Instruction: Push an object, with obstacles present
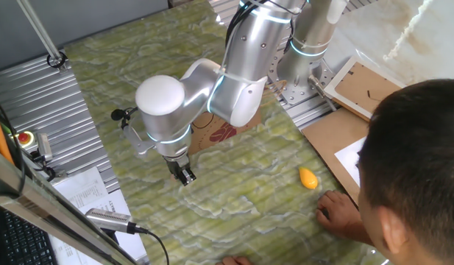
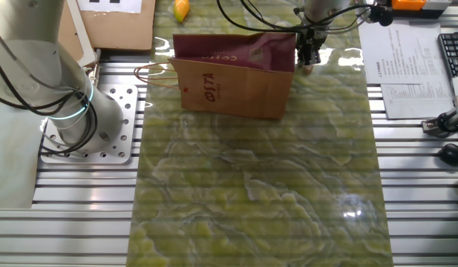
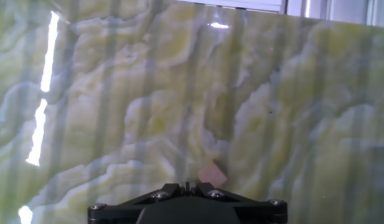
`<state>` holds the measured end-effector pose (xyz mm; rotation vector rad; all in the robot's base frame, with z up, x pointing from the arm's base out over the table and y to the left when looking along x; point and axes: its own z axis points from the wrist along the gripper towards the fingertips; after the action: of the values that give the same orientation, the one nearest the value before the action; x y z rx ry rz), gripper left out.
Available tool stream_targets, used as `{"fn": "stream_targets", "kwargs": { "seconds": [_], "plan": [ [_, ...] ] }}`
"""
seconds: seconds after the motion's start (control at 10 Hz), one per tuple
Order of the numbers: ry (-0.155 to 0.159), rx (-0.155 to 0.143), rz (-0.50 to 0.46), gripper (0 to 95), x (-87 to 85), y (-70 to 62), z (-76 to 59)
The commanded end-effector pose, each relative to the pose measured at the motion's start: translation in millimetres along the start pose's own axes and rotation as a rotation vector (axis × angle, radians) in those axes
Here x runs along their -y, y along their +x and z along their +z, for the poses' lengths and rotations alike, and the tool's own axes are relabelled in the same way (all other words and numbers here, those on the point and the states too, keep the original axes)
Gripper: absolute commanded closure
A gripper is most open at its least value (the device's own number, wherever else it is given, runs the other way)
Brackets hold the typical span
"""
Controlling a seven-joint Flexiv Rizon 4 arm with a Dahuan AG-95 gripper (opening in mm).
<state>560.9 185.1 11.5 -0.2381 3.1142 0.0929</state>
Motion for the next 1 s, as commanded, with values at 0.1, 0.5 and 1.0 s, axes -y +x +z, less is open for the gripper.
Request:
{"fn": "stream_targets", "kwargs": {
  "seconds": [0.1, 0.5, 1.0],
  "plan": [
    [0.002, -0.004, -0.001, 95.0, -1.9, -3.6, 0.9],
    [0.003, -0.020, -0.030, 95.0, 3.2, -12.5, 0.3],
    [0.018, -0.027, -0.045, 95.0, 13.8, -17.1, -6.3]
  ]
}}
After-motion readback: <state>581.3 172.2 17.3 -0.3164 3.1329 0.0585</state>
